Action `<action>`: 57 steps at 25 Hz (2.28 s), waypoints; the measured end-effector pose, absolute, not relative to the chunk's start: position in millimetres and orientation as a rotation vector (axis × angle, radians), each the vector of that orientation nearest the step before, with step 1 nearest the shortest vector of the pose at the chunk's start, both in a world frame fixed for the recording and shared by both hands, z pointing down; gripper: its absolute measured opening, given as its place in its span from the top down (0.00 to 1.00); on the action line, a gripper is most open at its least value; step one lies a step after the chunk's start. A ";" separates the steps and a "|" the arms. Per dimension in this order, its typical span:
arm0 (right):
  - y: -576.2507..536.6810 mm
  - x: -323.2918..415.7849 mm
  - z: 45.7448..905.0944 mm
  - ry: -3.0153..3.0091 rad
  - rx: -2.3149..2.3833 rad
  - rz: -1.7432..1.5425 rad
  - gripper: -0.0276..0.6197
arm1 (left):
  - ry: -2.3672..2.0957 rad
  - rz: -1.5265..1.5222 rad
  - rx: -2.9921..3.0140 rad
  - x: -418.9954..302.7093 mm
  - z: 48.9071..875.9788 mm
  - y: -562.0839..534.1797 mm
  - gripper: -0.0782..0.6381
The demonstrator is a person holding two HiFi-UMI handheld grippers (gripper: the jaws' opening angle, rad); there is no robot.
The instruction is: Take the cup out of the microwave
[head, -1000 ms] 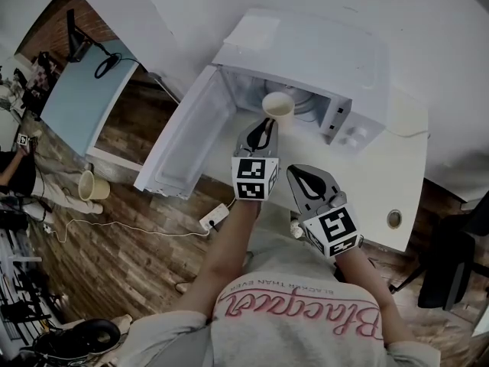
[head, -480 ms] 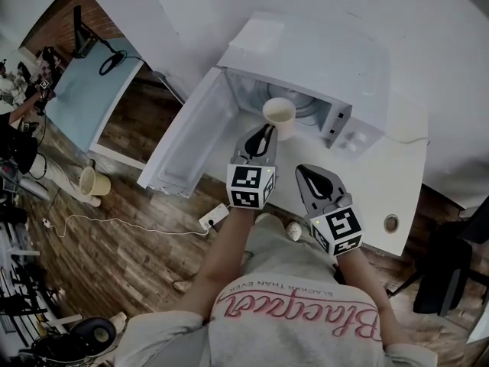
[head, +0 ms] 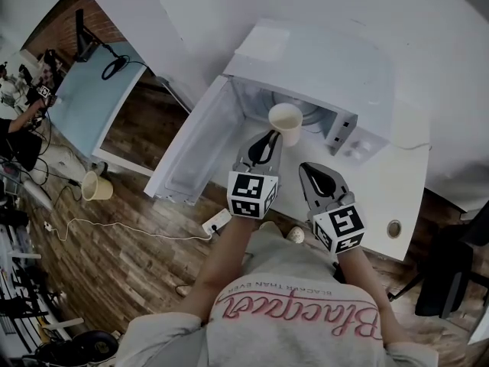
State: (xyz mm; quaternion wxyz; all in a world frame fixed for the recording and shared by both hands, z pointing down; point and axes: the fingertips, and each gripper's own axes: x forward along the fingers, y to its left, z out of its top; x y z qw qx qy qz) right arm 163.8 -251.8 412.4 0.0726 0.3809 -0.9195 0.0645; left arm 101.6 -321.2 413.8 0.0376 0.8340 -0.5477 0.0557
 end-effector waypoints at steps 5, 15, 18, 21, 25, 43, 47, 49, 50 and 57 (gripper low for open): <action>-261.6 158.2 401.0 -2.775 1.165 0.188 0.94 | -1.654 0.126 2.614 99.3 388.0 -317.1 0.82; -279.6 164.5 379.4 -2.787 1.271 0.180 0.94 | -1.588 0.070 2.688 91.4 350.7 -307.2 0.82; -283.2 167.2 372.3 -2.791 1.297 0.165 0.94 | -1.562 0.059 2.729 92.9 338.1 -304.4 0.82; -285.7 168.7 362.4 -2.803 1.318 0.144 0.94 | -1.539 0.030 2.767 94.1 321.4 -300.9 0.82; -287.4 171.9 345.4 -2.820 1.339 0.104 0.94 | -1.522 -0.014 2.815 95.4 296.8 -296.4 0.82; -305.1 193.6 262.7 -2.848 1.459 -0.109 0.94 | -1.472 -0.093 2.965 116.1 241.5 -309.7 0.82; -308.6 193.9 263.1 -2.832 1.485 -0.113 0.94 | -1.449 -0.098 2.968 118.7 244.2 -313.4 0.82; -310.9 194.7 264.2 -2.816 1.510 -0.104 0.94 | -1.437 -0.101 2.969 119.6 245.8 -315.7 0.82; -311.8 194.9 264.9 -2.808 1.518 -0.100 0.94 | -1.432 -0.103 2.967 119.6 246.8 -316.6 0.82; -318.1 197.4 269.3 -2.767 1.550 -0.103 0.94 | -1.421 -0.116 2.968 119.6 249.3 -321.7 0.82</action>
